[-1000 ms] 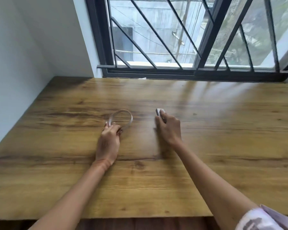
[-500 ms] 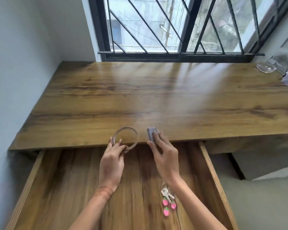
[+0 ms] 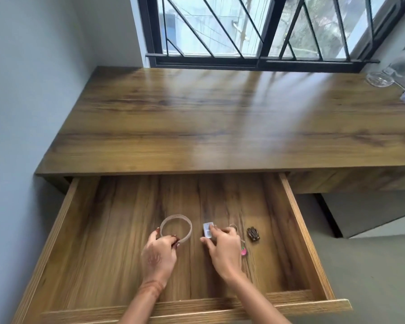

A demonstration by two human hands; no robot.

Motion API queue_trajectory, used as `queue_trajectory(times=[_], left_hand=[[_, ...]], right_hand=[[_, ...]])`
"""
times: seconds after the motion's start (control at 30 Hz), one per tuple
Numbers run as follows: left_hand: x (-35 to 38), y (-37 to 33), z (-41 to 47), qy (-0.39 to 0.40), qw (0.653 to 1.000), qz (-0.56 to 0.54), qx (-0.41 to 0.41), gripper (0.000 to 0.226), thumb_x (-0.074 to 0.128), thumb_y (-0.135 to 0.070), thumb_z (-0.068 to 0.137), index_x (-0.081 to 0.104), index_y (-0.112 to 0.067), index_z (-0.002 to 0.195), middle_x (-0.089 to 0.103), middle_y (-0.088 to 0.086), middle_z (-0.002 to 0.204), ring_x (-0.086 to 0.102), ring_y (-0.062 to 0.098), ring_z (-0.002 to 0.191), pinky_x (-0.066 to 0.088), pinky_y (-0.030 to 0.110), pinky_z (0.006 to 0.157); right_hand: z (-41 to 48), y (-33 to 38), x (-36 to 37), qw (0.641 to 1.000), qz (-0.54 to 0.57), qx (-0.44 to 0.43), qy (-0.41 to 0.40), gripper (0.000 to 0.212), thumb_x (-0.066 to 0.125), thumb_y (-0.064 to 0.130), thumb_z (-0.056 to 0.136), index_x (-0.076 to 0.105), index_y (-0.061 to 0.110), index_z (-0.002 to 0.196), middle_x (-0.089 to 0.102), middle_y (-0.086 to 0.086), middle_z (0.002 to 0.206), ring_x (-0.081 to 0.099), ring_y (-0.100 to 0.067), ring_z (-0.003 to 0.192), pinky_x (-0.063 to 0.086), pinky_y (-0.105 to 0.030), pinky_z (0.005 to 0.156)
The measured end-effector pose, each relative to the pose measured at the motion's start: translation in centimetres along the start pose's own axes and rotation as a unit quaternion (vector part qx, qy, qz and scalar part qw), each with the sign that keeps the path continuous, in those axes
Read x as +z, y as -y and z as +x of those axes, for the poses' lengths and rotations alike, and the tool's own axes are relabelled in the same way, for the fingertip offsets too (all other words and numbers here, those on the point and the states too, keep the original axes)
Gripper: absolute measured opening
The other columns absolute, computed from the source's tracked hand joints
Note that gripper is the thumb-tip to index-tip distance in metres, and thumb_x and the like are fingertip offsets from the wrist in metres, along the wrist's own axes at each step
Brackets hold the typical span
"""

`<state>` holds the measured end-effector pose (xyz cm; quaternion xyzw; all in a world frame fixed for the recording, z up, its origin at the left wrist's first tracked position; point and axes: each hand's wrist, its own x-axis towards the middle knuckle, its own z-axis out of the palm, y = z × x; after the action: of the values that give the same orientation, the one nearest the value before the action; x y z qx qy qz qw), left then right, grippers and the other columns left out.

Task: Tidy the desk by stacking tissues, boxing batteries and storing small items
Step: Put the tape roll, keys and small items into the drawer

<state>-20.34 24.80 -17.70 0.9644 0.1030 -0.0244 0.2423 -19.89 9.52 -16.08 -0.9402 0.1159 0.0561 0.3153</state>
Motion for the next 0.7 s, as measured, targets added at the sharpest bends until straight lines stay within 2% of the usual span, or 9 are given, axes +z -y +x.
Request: queue_trajectory(times=[0.07,0.17,0.23,0.43,0.57,0.7], left_hand=[[0.2,-0.2,-0.5,0.006,1.0,0.001,-0.016,0.017,0.065,-0.024,0.082,0.074,-0.03,0.094,0.07,0.002,0.109,0.05,0.018,0.123,0.046,0.029,0.091],[-0.2,-1.1,-1.0,0.014,0.999,0.006,-0.036,0.022,0.06,-0.029,0.086,0.07,-0.031,0.105,0.058,0.008,0.128,0.048,0.02,0.124,0.038,0.028,0.099],[-0.3,-1.4,-1.1,0.02,0.999,0.017,-0.042,0.024,0.057,-0.031,0.089,0.067,-0.031,0.111,0.054,0.008,0.133,0.044,0.021,0.127,0.035,0.028,0.102],[-0.6,-1.6,-1.5,0.022,0.999,0.033,-0.018,0.027,0.06,-0.027,0.087,0.066,-0.024,0.113,0.066,0.002,0.117,0.039,0.022,0.129,0.03,0.031,0.104],[-2.0,-1.8,-2.8,-0.018,1.0,-0.002,-0.005,0.024,0.067,-0.018,0.082,0.07,-0.016,0.106,0.069,0.007,0.11,0.046,0.025,0.125,0.032,0.037,0.105],[-3.4,-1.6,-4.6,-0.047,0.998,-0.013,0.042,0.018,0.073,-0.014,0.076,0.073,-0.012,0.093,0.072,0.009,0.098,0.054,0.028,0.117,0.036,0.044,0.102]], right_hand=[[-0.1,-0.2,0.4,1.0,-0.019,-0.011,0.005,0.044,0.057,0.04,0.087,0.055,0.021,0.127,0.056,-0.003,0.117,0.045,-0.017,0.111,0.038,-0.024,0.096],[-0.1,-0.1,0.5,0.998,-0.057,-0.039,0.004,0.044,0.056,0.04,0.087,0.055,0.02,0.126,0.06,-0.001,0.119,0.044,-0.017,0.112,0.038,-0.028,0.095],[-0.1,-0.2,0.8,0.993,-0.095,-0.074,0.002,0.045,0.058,0.04,0.086,0.056,0.017,0.125,0.064,0.001,0.118,0.046,-0.018,0.112,0.036,-0.03,0.094],[-0.5,0.0,0.7,0.99,-0.083,-0.104,-0.05,0.046,0.071,0.035,0.077,0.063,0.011,0.115,0.068,-0.004,0.112,0.057,-0.024,0.107,0.044,-0.037,0.09],[-1.5,0.1,-0.3,0.989,-0.062,-0.122,-0.059,0.047,0.059,0.036,0.087,0.053,0.014,0.128,0.057,-0.001,0.129,0.045,-0.017,0.125,0.032,-0.034,0.105],[-3.8,0.4,-1.6,0.984,-0.063,-0.147,-0.076,0.042,0.058,0.031,0.088,0.056,0.011,0.125,0.057,-0.004,0.129,0.045,-0.021,0.127,0.031,-0.035,0.107]])
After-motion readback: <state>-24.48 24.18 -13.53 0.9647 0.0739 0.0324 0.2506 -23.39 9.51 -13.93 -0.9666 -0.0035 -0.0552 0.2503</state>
